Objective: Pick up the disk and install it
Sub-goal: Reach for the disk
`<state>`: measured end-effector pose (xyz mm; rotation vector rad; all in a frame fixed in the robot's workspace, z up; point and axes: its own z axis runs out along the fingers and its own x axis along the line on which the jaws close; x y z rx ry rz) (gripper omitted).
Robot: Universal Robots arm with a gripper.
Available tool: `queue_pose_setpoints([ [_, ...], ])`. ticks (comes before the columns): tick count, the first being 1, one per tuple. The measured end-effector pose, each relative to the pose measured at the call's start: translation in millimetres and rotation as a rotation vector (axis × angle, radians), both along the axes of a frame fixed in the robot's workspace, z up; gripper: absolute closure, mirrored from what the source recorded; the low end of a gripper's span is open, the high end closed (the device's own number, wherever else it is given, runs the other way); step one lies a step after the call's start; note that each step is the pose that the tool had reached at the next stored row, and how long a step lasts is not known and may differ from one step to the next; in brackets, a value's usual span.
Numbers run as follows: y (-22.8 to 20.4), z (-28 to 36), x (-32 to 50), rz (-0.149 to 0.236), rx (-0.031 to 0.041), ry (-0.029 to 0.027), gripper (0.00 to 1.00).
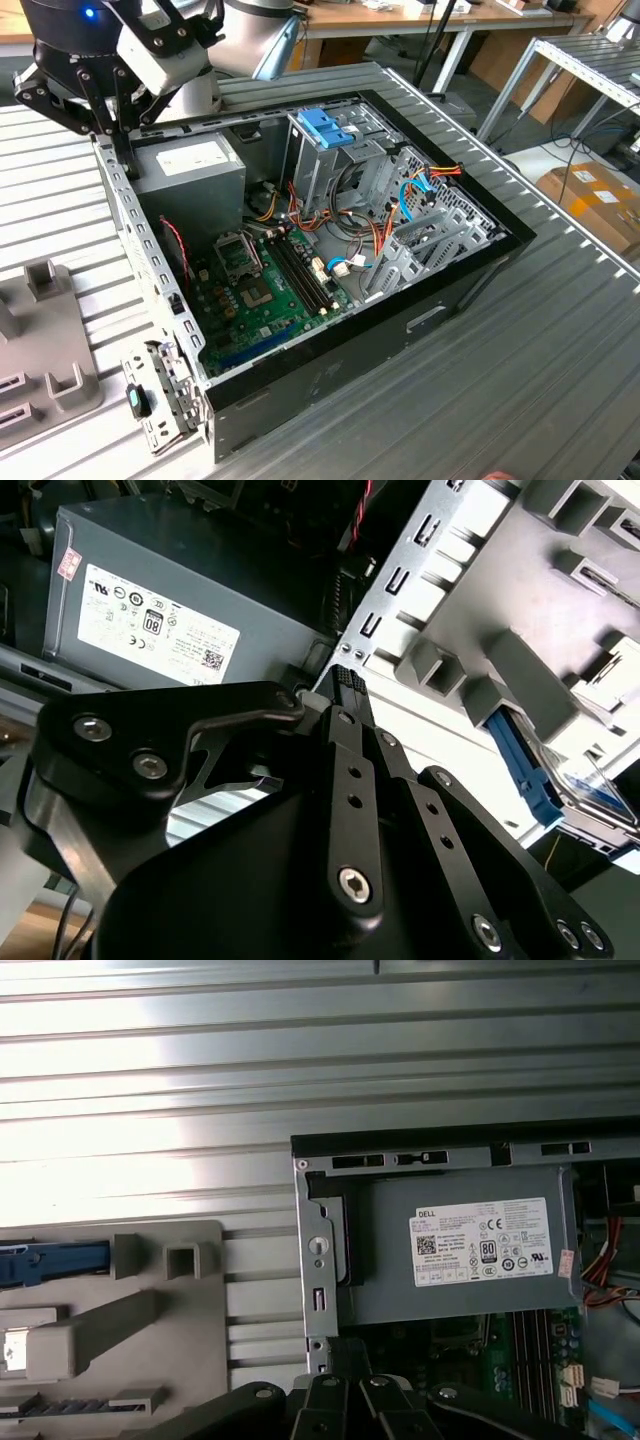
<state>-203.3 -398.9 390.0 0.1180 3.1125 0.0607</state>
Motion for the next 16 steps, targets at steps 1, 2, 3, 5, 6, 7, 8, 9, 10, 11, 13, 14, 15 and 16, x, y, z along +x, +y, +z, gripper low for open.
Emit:
queue_pose_setpoints([
  [1, 0.0, -0.1, -1.1, 0.0, 0.0, 0.0, 0.89],
  [2, 0.0, -0.2, -1.9, 0.0, 0.0001, 0.0, 0.89],
  [3, 0.0, -0.2, -2.5, 0.0, 0.0, 0.0, 0.89],
  [5, 0.0, -0.3, -3.2, 0.0, 0.0001, 0.0, 0.89],
  [6, 0.0, -0.2, -3.5, 0.0, 0.0, 0.0, 0.89],
  [7, 0.0, -0.2, -4.2, 0.0, 0.0, 0.0, 0.89],
  [8, 0.0, -0.2, -4.3, 0.0, 0.0, 0.0, 0.89],
  [9, 0.0, -0.3, -4.4, 0.0, 0.0, 0.0, 0.89],
  [10, 0.0, -0.2, -4.6, 0.0, 0.0, 0.0, 0.89],
  [11, 0.0, -0.3, -4.7, 0.0, 0.0, 0.0, 0.89],
  [13, 0.0, -0.2, -4.9, 0.0, 0.0, 0.0, 0.89],
  [14, 0.0, -0.2, -5.0, 0.0, 0.0, 0.0, 0.89],
  [15, 0.0, -0.3, -5.1, 0.0, 0.0, 0.0, 0.89],
  [16, 0.0, -0.2, -5.4, 0.0, 0.0, 0.0, 0.89],
])
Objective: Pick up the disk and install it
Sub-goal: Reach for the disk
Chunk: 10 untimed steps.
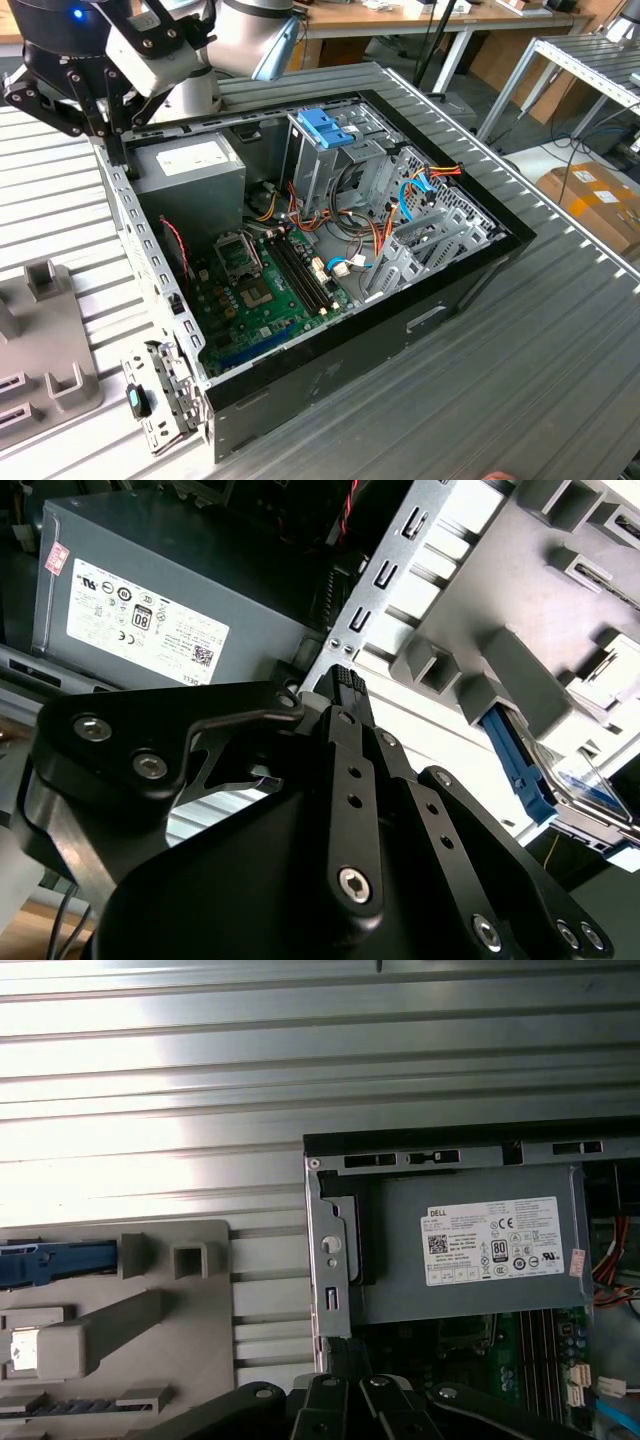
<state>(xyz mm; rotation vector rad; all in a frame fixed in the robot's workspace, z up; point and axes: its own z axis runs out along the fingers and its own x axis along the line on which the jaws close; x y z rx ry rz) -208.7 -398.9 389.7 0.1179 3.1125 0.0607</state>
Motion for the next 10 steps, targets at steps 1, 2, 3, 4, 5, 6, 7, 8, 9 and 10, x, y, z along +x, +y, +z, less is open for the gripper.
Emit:
queue_pose_setpoints([
  [1, 0.0, 0.0, -0.2, 0.0, 0.0, -0.0001, 0.89],
  [2, 0.0, 0.0, -0.5, 0.0, 0.0, 0.0, 0.89],
  [3, 0.0, 0.0, -1.0, 0.0, 0.0, 0.0, 0.89],
  [4, 0.0, 0.0, -1.4, 0.0, 0.0001, 0.0, 0.89],
  [5, 0.0, 0.0, -1.8, 0.0, 0.0, -0.0001, 0.89],
  [6, 0.0, 0.0, -2.5, 0.0, 0.0, 0.0, 0.89],
  [7, 0.0, 0.0, -2.9, 0.0, 0.0, 0.0, 0.89],
  [8, 0.0, 0.0, -3.7, 0.0, 0.0, 0.0, 0.89],
  [9, 0.0, 0.0, -4.4, 0.0, 0.0, 0.0, 0.89],
  [10, 0.0, 0.0, -5.4, 0.0, 0.0, 0.0, 0.89],
])
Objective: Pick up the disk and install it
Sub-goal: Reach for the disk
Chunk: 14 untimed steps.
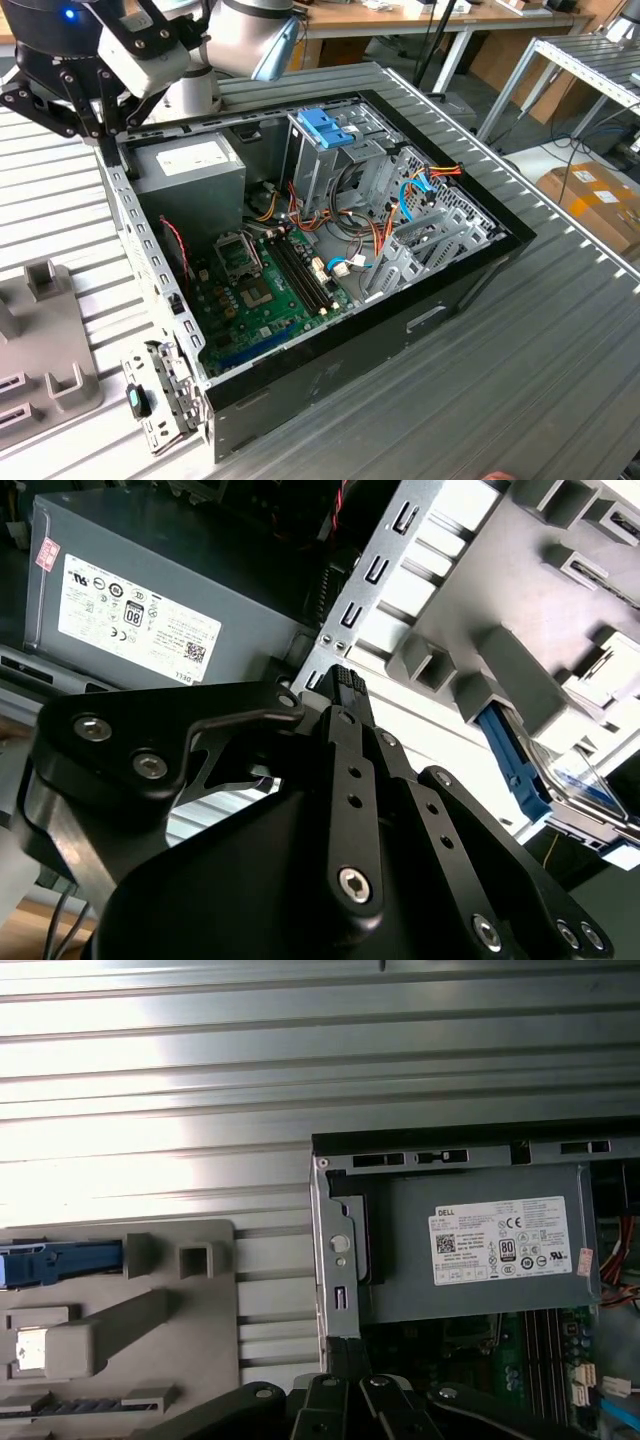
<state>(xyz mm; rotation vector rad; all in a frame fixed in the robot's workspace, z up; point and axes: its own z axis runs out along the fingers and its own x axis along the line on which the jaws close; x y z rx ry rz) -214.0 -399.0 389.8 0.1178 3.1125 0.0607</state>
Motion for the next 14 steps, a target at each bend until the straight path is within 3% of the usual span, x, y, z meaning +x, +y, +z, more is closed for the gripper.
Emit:
queue_pose_setpoints([
  [14, 0.0, -0.1, -15.2, 0.0, 0.0001, 0.0, 0.89],
])
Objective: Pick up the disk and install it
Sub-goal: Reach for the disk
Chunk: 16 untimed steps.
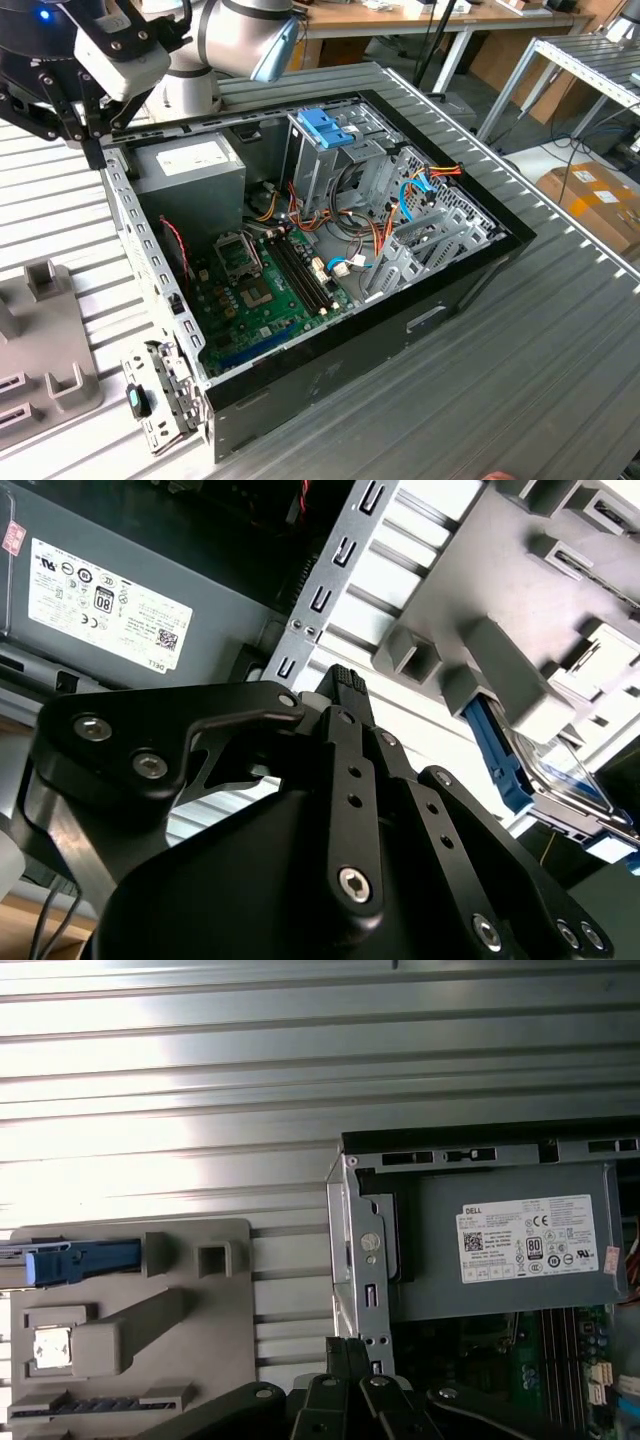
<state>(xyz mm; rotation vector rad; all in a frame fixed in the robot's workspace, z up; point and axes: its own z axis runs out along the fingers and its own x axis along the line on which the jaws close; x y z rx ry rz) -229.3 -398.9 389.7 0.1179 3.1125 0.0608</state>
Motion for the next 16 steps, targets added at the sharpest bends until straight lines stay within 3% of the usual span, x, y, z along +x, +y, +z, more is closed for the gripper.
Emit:
queue_pose_setpoints([
  [16, 0.0, -0.2, -19.7, 0.0, -0.0001, 0.0, 0.89],
])
